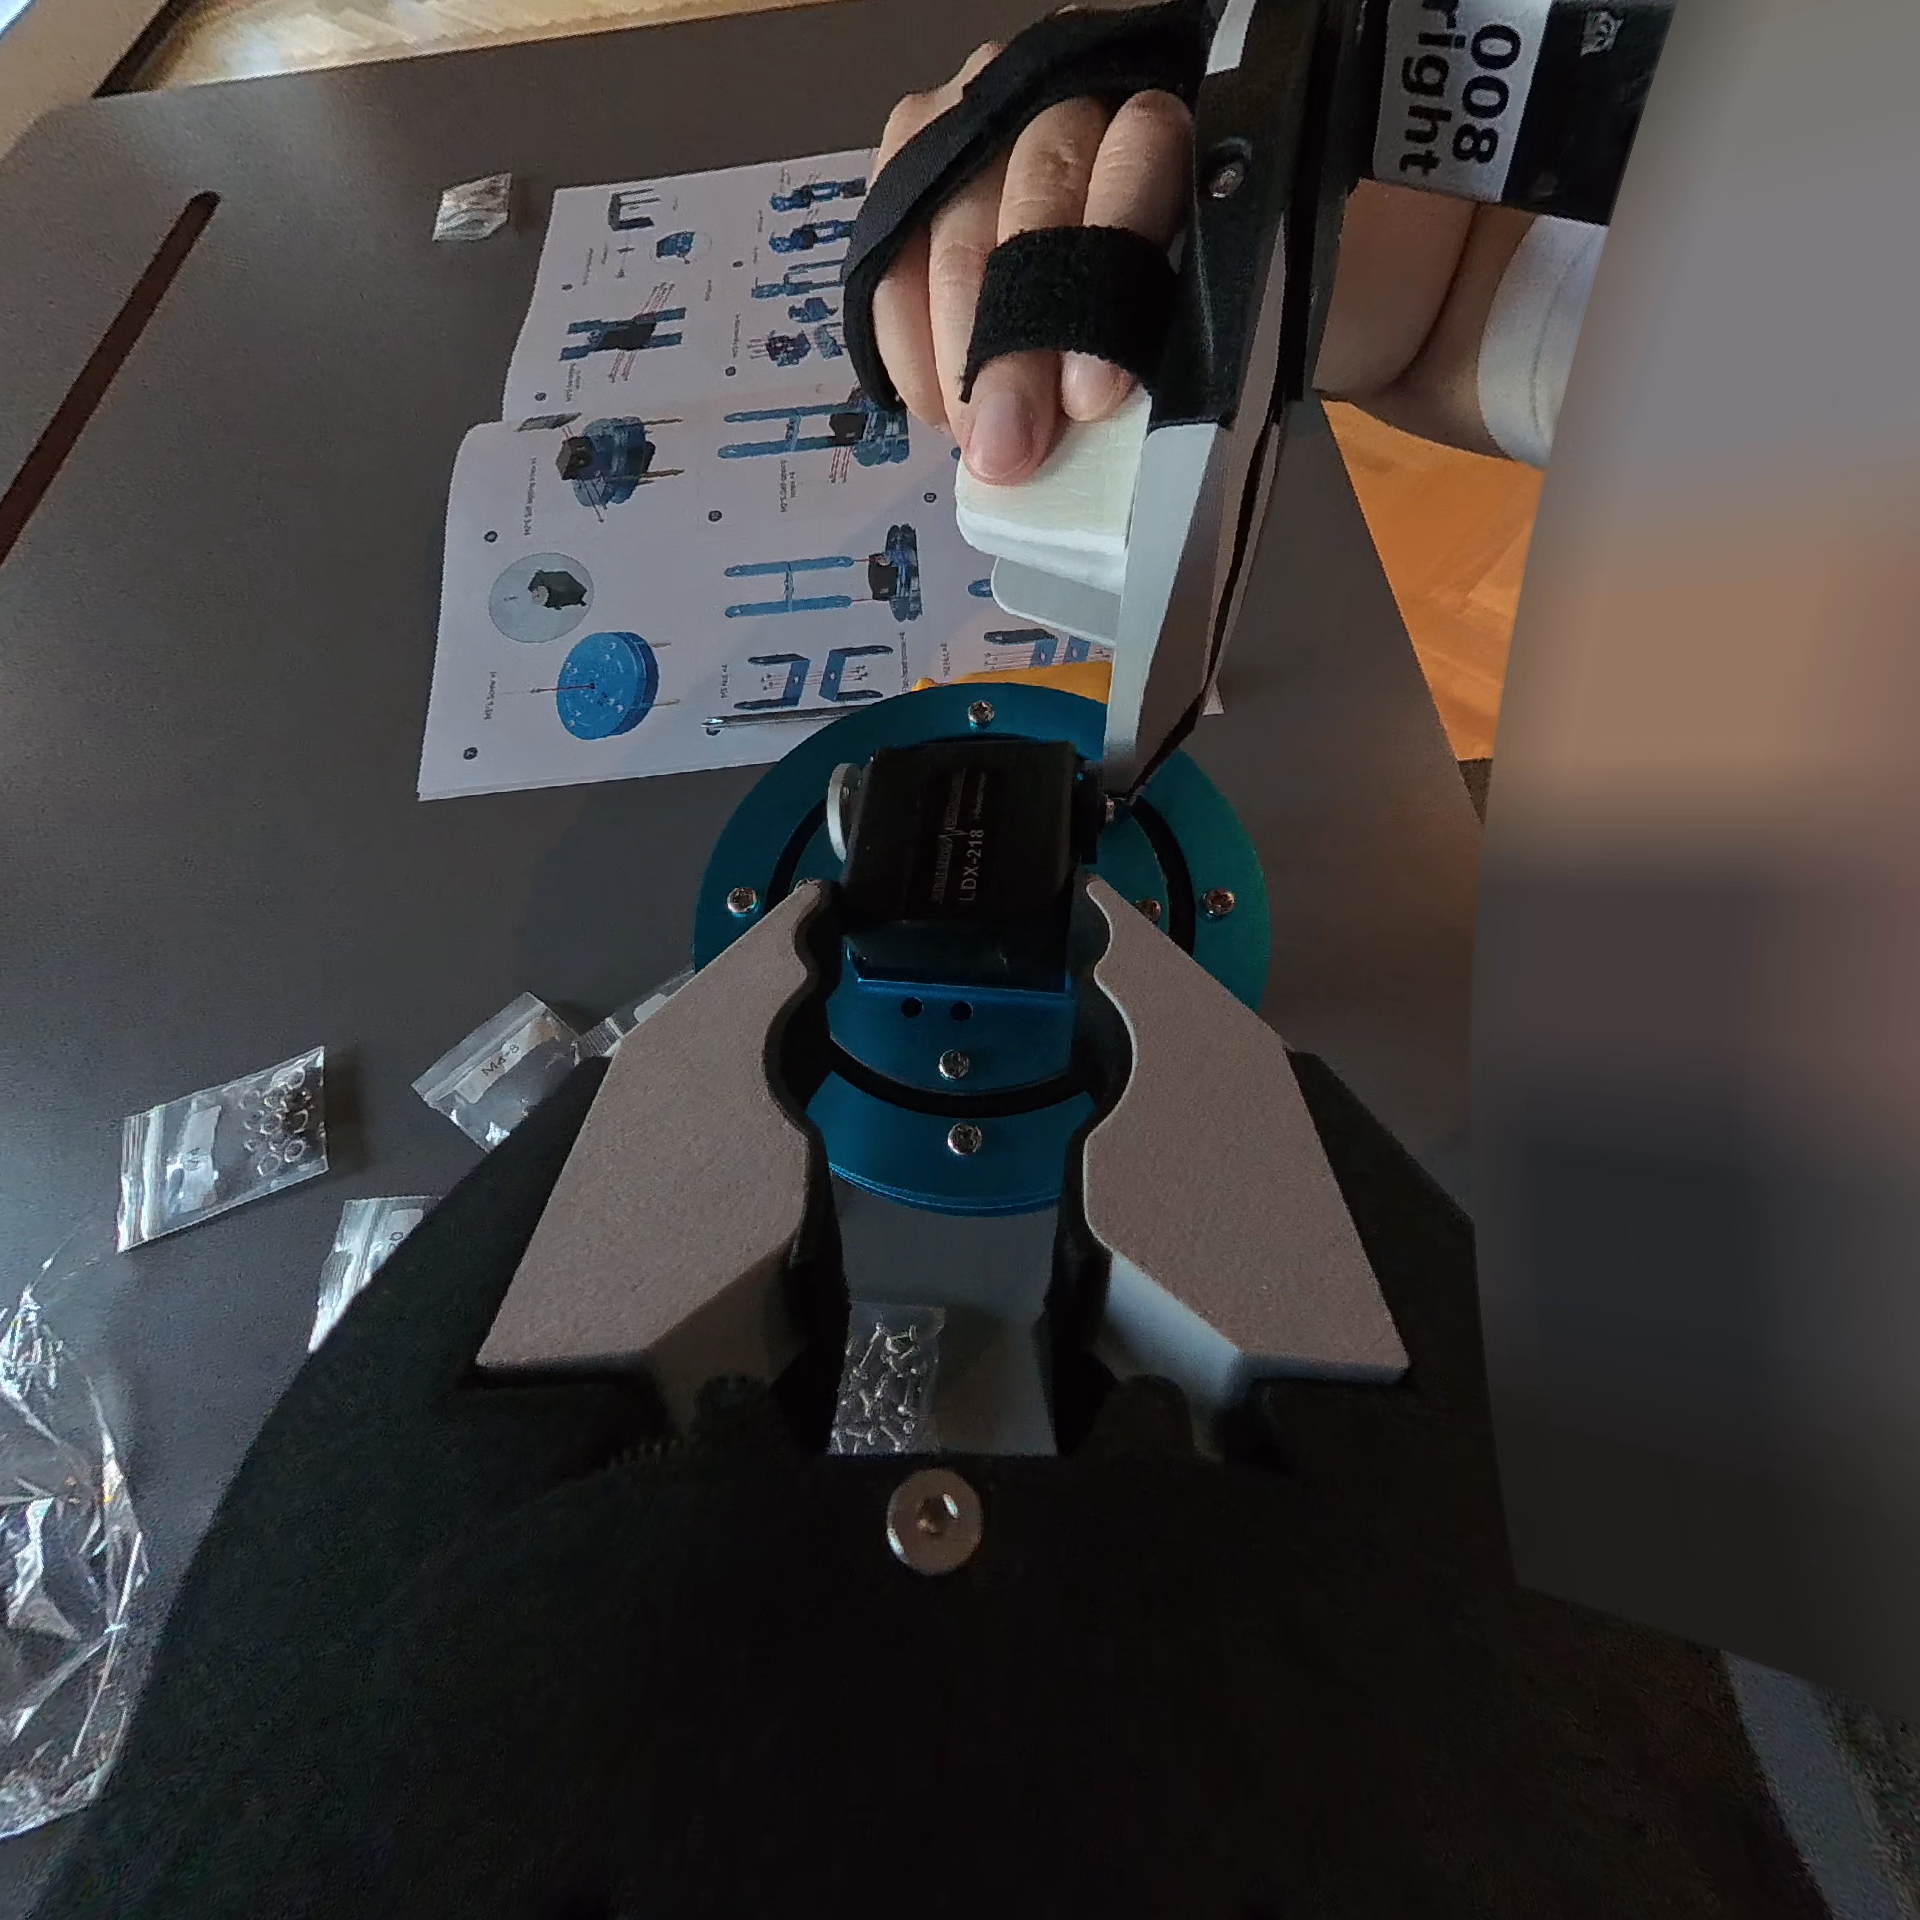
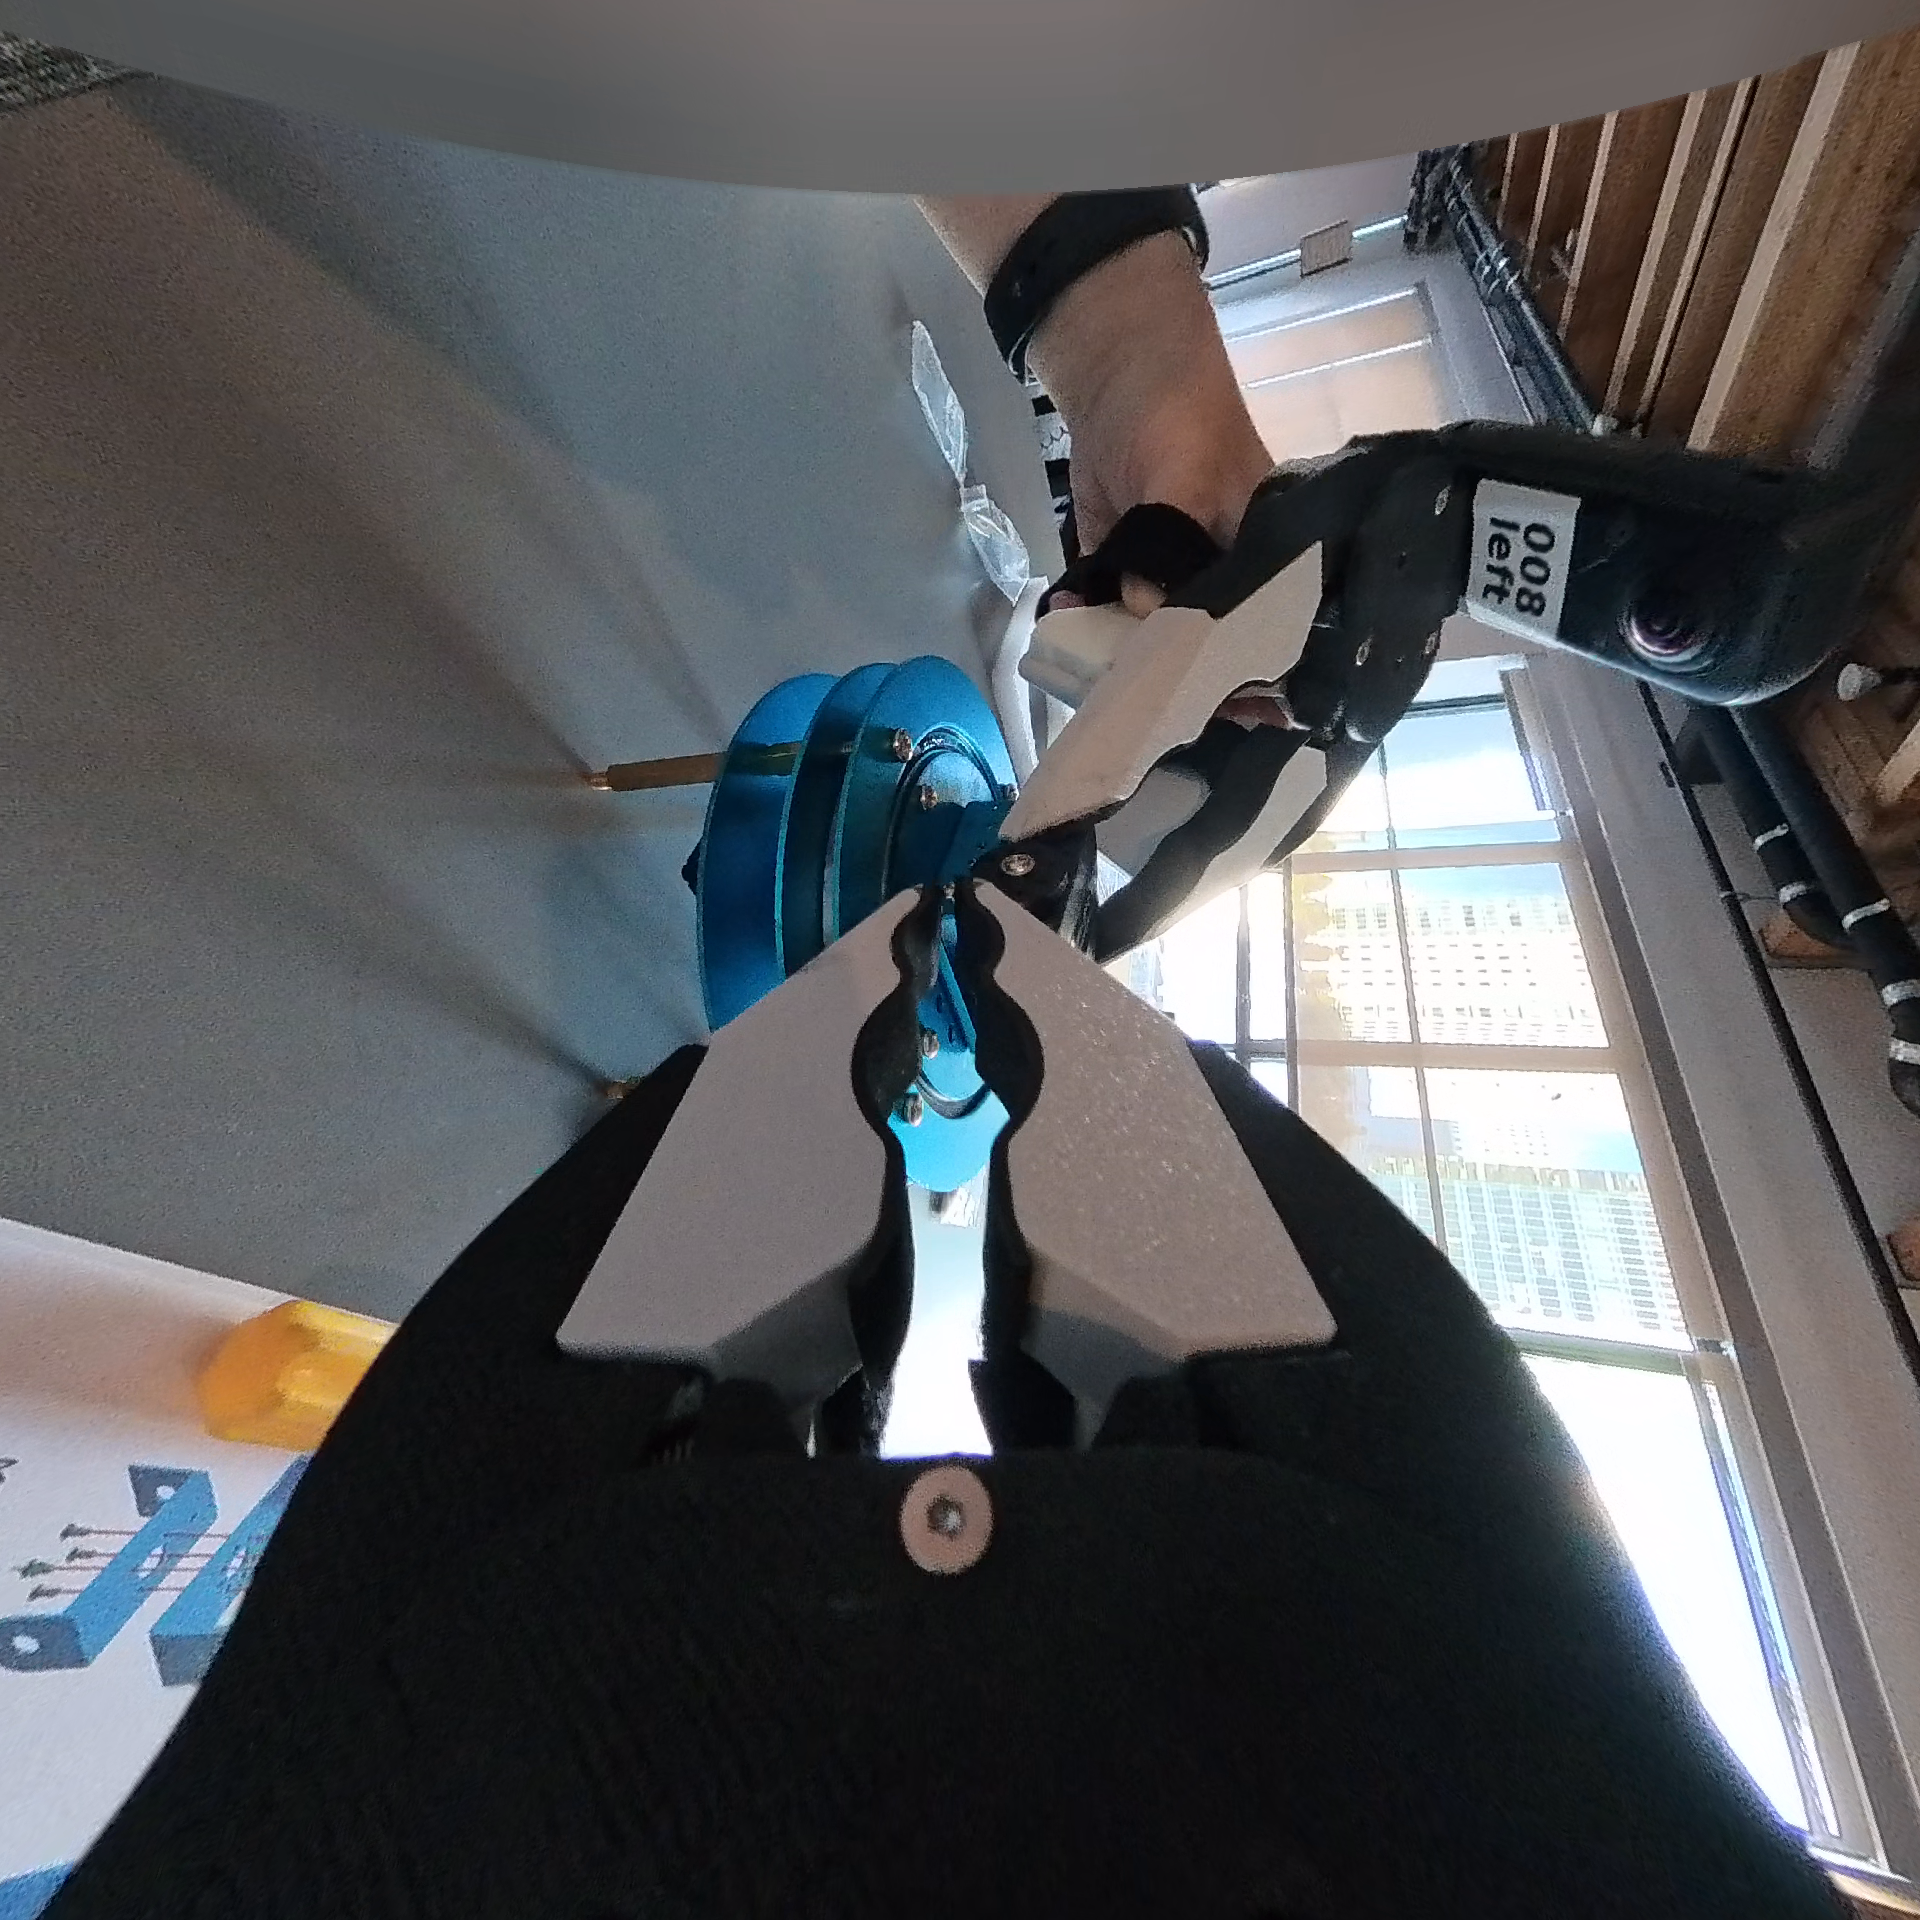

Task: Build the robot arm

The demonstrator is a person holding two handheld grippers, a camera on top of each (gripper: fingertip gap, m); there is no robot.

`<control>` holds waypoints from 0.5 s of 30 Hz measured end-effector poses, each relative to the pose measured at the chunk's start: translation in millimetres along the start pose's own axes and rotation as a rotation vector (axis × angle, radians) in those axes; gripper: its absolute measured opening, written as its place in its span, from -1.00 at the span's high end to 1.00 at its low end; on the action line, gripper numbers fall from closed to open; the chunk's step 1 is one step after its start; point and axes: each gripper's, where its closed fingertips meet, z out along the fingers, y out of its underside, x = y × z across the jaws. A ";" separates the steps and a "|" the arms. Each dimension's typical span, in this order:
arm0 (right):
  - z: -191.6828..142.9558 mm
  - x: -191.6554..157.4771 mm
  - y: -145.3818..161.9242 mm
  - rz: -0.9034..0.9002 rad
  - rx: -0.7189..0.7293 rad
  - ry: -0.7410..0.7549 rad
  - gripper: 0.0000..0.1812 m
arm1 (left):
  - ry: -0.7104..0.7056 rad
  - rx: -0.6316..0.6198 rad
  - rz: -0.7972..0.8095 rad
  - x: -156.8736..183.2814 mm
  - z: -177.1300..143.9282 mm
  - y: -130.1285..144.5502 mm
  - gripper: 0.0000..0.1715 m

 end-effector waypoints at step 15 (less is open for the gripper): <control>2.2 -0.6 0.0 0.002 0.002 -0.004 1.00 | -0.019 -0.040 0.042 -0.1 -0.7 -0.1 0.51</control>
